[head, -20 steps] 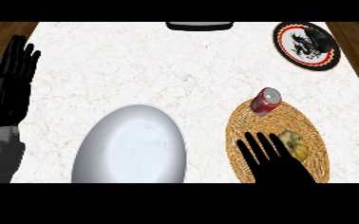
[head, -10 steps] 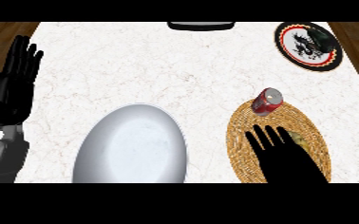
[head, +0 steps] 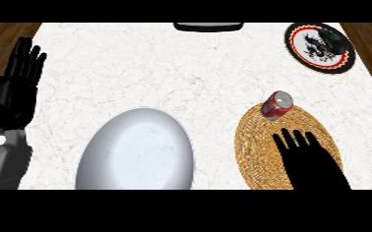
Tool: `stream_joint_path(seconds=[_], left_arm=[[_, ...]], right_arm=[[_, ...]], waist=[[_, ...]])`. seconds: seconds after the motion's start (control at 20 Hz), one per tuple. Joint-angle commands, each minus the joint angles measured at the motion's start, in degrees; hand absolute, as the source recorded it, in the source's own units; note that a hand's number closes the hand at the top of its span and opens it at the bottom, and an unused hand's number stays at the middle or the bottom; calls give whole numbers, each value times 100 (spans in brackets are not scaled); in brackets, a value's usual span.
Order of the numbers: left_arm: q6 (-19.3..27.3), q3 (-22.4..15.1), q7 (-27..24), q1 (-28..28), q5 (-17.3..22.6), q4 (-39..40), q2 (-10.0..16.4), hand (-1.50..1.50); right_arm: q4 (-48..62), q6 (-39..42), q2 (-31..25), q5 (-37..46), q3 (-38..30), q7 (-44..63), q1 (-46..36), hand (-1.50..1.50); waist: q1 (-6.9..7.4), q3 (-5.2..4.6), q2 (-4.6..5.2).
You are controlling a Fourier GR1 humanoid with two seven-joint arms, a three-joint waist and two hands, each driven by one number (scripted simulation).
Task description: Pick the squash from the placemat and place it in the bowl
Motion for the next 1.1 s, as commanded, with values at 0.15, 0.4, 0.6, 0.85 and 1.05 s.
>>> stream_joint_path(seconds=[0.15,0.4,0.6,0.85,1.05], left_arm=[[-100,195,241,-110,-56,-112,-79,0],[-305,322,11,-59,-234,140,-112,0],[-98,66,94,1,-494,-139,-434,0],[-555,544,-36,-66,-310,166,-248,0],[-391,394,104,89,-557,-243,-429,0]], right_arm=[[669,-405,-211,324,-535,-989,-233,-150],[894,-807,-97,687,-402,-1473,73,-150],[1480,-1108,-251,905,-446,-2180,-47,-150],[1177,-605,8,1121,-703,-1922,178,-150],[1451,-846,-58,1383,-856,-2261,164,-150]], waist=[[22,2,3],[3,1,4],[19,2,4],[1,-1,2],[9,0,-2]])
